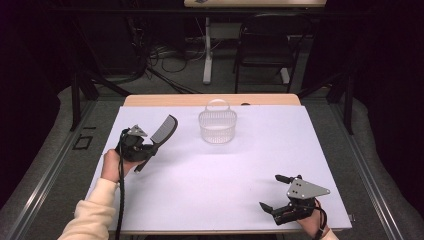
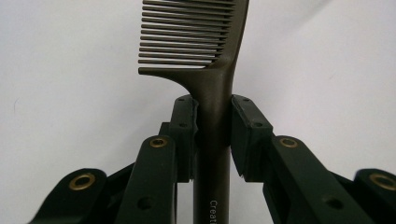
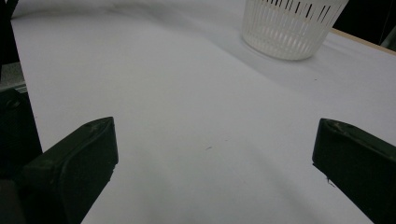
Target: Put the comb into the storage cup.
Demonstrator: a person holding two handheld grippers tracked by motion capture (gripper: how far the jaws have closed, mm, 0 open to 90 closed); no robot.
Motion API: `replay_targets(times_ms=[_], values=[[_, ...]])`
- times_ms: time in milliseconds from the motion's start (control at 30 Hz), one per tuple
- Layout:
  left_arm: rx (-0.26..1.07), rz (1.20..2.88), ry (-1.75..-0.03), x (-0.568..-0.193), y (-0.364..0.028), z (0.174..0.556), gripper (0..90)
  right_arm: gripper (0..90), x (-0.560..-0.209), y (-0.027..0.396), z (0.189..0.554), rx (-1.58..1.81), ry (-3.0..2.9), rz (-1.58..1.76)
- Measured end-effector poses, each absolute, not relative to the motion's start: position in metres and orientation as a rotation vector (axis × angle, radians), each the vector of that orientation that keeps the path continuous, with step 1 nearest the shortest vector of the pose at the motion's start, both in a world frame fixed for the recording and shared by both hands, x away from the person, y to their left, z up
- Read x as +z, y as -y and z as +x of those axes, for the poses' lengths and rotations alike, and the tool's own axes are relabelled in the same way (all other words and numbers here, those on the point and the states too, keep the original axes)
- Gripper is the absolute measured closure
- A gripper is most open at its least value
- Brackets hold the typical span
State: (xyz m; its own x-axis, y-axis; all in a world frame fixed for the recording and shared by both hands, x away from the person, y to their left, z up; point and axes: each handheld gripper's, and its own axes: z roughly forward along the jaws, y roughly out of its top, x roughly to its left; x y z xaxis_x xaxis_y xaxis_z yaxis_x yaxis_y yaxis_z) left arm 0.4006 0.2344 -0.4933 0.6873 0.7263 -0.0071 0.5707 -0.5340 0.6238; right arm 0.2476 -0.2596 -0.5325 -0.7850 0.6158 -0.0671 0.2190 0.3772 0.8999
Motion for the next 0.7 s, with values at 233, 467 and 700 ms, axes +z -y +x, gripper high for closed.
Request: replay_targets(times_ms=[233,467,700], values=[[0.353,2.290,-0.977,-0.489,-0.230,0.400,72.2,0.0,-0.532,0.260,0.248,1.373,-2.252,0.725],[0.351,2.286,-0.957,-0.484,-0.225,0.400,72.2,0.0,-0.532,0.260,0.248,1.374,-2.252,0.726],[0.362,2.285,-0.949,-0.482,-0.222,0.401,72.3,0.0,-0.532,0.260,0.248,1.373,-2.252,0.726]])
